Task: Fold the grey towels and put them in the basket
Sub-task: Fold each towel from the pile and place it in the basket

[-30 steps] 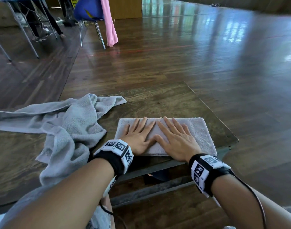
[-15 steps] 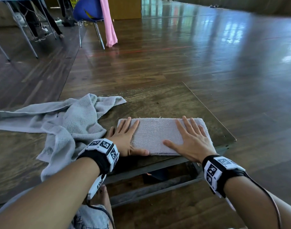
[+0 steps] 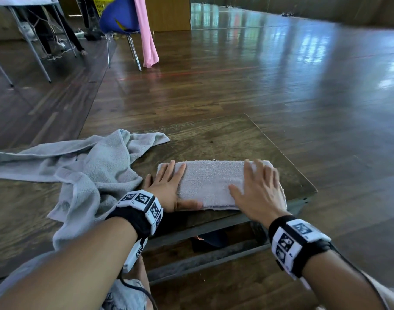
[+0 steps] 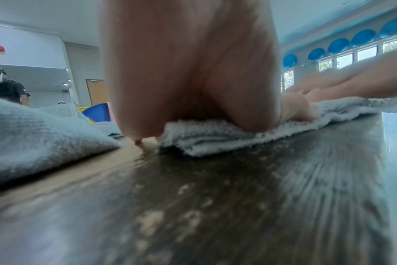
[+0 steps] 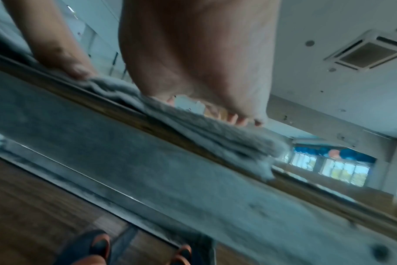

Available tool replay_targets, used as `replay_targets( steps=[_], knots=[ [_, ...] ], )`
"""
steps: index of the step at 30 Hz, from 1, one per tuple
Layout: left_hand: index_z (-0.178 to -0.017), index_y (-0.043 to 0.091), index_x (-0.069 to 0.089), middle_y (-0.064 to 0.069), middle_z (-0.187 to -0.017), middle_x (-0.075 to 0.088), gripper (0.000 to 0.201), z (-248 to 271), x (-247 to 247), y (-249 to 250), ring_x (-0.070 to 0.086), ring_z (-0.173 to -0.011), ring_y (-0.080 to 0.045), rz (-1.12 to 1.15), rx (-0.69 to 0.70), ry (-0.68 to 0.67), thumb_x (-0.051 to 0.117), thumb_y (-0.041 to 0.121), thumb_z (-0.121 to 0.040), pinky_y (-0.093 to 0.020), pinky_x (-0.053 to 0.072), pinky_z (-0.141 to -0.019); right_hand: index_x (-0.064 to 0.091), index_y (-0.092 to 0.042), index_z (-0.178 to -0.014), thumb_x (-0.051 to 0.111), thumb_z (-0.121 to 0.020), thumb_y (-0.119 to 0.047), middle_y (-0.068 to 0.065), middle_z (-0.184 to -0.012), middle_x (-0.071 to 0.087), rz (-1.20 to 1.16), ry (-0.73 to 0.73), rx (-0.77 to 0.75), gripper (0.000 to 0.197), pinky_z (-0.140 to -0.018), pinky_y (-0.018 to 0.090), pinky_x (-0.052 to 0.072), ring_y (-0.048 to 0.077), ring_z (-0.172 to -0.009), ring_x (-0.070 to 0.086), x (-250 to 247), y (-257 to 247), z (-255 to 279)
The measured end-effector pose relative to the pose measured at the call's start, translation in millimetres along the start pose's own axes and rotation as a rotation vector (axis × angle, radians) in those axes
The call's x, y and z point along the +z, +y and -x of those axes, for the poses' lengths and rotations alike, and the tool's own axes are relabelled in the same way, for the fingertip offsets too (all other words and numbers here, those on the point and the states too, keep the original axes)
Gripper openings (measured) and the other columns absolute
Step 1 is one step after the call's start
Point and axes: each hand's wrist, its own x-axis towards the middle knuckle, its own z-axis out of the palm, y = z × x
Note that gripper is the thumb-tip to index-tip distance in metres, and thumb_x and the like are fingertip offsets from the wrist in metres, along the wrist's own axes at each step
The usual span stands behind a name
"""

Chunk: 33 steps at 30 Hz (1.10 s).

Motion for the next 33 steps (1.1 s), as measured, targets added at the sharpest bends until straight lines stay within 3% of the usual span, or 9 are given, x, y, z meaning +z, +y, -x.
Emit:
replay_targets(
  steps=[2,4,7,13,19,23,26,29,33],
  knots=[
    [-0.147,0.044,-0.029,0.011,-0.157,-0.038,0.136,-1,0,1,-0.033,-0.146,-0.014,-0.003,-0.027,0.001,0.043,0.102,-0.047,-0.056,-0.011,-0.119,0.038,-0.02,-0.14,0.042,-0.095,-0.055,0.008,-0.134,0.046,0.023,0.073,-0.168,0.058,-0.098,0.04,0.039,0.026,-0.119,0.044,-4,-25,5],
    [-0.147,0.044,-0.03,0.011,-0.157,-0.038,0.137,-2,-1,2,-0.032,-0.146,-0.014,-0.02,-0.062,0.001,0.041,0.104,-0.045,-0.058,-0.012,-0.117,0.038,-0.025,-0.137,0.041,-0.095,-0.053,0.003,-0.114,0.062,-0.008,0.034,-0.254,0.05,-0.077,0.038,0.04,0.025,-0.099,0.06,-5,-45,12],
    [-0.148,0.043,-0.029,0.008,-0.16,-0.032,0.141,-1,1,4,-0.027,-0.149,-0.018,-0.061,-0.096,0.049,0.029,0.109,-0.037,-0.062,-0.019,-0.113,0.029,-0.027,-0.142,0.039,-0.097,-0.055,0.002,-0.102,0.069,-0.049,-0.021,-0.26,0.053,-0.066,0.038,0.041,0.027,-0.091,0.067,-2,-50,15],
    [-0.156,0.035,-0.008,-0.001,-0.166,0.002,0.147,12,6,13,0.002,-0.152,-0.028,-0.073,-0.149,0.199,0.016,0.112,-0.033,-0.066,-0.005,-0.113,0.033,-0.023,-0.146,0.04,-0.101,-0.052,0.001,-0.128,0.055,-0.087,-0.093,-0.212,0.054,-0.086,0.038,0.048,0.021,-0.121,0.05,-11,-36,11],
    [-0.145,0.024,0.029,-0.017,-0.146,0.042,0.122,40,7,28,0.036,-0.136,-0.035,-0.097,-0.095,0.314,0.013,0.105,-0.055,-0.063,0.016,-0.11,0.04,-0.026,-0.145,0.045,-0.101,-0.041,-0.004,-0.126,0.05,-0.162,-0.11,-0.311,0.046,-0.094,0.035,0.048,0.015,-0.121,0.047,-14,-23,30],
    [-0.116,0.019,0.039,-0.011,-0.124,0.063,0.076,57,15,40,0.054,-0.12,-0.031,-0.084,-0.047,0.335,0.028,0.086,-0.081,-0.059,0.024,-0.106,0.038,-0.021,-0.153,0.049,-0.097,-0.017,0.0,-0.138,0.041,-0.222,-0.111,-0.256,0.057,-0.112,0.037,0.04,0.02,-0.135,0.038,-12,-8,41],
    [-0.133,0.022,0.034,-0.003,-0.109,0.07,0.058,63,18,50,0.058,-0.118,-0.027,0.088,0.032,0.318,0.034,0.065,-0.094,-0.059,0.016,-0.111,0.021,-0.029,-0.159,0.053,-0.087,-0.003,-0.001,-0.162,0.017,-0.123,-0.166,-0.247,0.083,-0.122,0.039,0.029,0.021,-0.152,0.014,-12,14,52],
    [-0.141,0.03,0.031,0.009,-0.086,0.066,0.044,66,18,57,0.06,-0.11,-0.023,0.191,0.168,0.248,0.036,0.043,-0.099,-0.051,0.018,-0.109,0.002,-0.042,-0.159,0.061,-0.086,-0.011,-0.003,-0.165,-0.004,-0.002,-0.166,-0.301,0.098,-0.123,0.034,0.019,0.019,-0.152,0.0,-8,28,65],
    [-0.137,0.032,0.04,0.003,-0.105,0.068,0.038,66,17,57,0.058,-0.114,-0.022,0.233,0.264,0.215,0.034,0.023,-0.1,-0.047,0.02,-0.106,0.005,-0.047,-0.157,0.07,-0.087,-0.021,0.003,-0.164,0.004,0.056,-0.05,-0.348,0.099,-0.12,0.036,0.029,0.022,-0.148,0.017,1,29,68]
  ],
)
